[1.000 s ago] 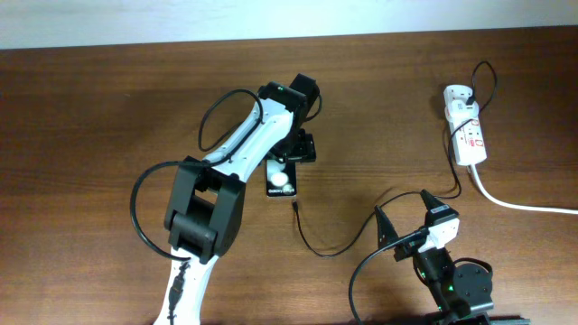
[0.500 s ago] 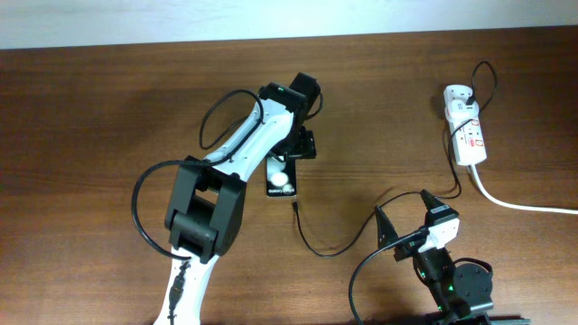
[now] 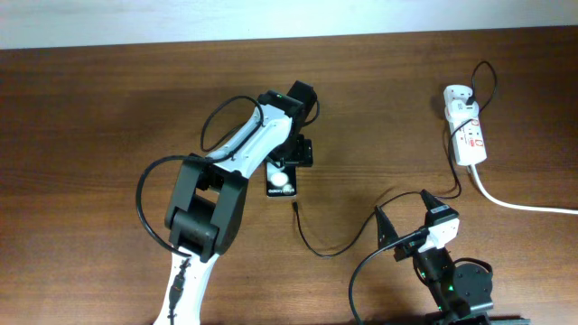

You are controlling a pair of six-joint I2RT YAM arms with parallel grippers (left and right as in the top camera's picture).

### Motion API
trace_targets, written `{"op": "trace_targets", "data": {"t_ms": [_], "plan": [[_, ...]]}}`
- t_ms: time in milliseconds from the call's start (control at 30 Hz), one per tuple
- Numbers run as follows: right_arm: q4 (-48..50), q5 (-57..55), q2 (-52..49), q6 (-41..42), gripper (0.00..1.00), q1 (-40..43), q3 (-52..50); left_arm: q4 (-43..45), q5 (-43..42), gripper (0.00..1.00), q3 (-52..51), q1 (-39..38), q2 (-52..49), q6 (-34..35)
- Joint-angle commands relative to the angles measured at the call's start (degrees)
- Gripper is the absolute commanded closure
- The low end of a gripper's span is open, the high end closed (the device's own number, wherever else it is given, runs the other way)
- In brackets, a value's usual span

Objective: Plug charger to phone and switch on socket
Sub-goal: 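Lift the phone with the left gripper and carry it toward the table center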

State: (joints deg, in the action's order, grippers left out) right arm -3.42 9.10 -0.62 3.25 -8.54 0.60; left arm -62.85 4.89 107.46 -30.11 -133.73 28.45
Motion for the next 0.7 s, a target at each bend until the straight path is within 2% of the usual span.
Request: {"op": "trace_targets", "data": {"t_ms": [0, 167, 367, 500, 667], "plan": [[-0.28, 0.35, 0.42, 0.66, 0.01, 0.35, -0.28, 0.74, 0.02, 0.01, -2.45, 0.15, -1.4, -1.11], [-0.28, 0.35, 0.42, 0.66, 0.01, 0.35, -0.28, 4.15, -5.18, 0.01, -5.81, 0.17, -1.42, -1.11], [-0.28, 0.35, 0.42, 0.66, 0.01, 0.35, -0.28, 4.31, -5.11, 0.0, -7.15, 0.15, -1.42, -1.09], [-0.28, 0.35, 0.42, 0.66, 0.01, 0.35, -0.28, 4.31, -4.44, 0.06, -7.15, 0.15, -1.42, -1.11], [-0.28, 0.35, 0.42, 0.66, 0.01, 0.35, -0.28, 4.68, -3.39, 0.06, -7.85, 0.15, -1.42, -1.09]]}}
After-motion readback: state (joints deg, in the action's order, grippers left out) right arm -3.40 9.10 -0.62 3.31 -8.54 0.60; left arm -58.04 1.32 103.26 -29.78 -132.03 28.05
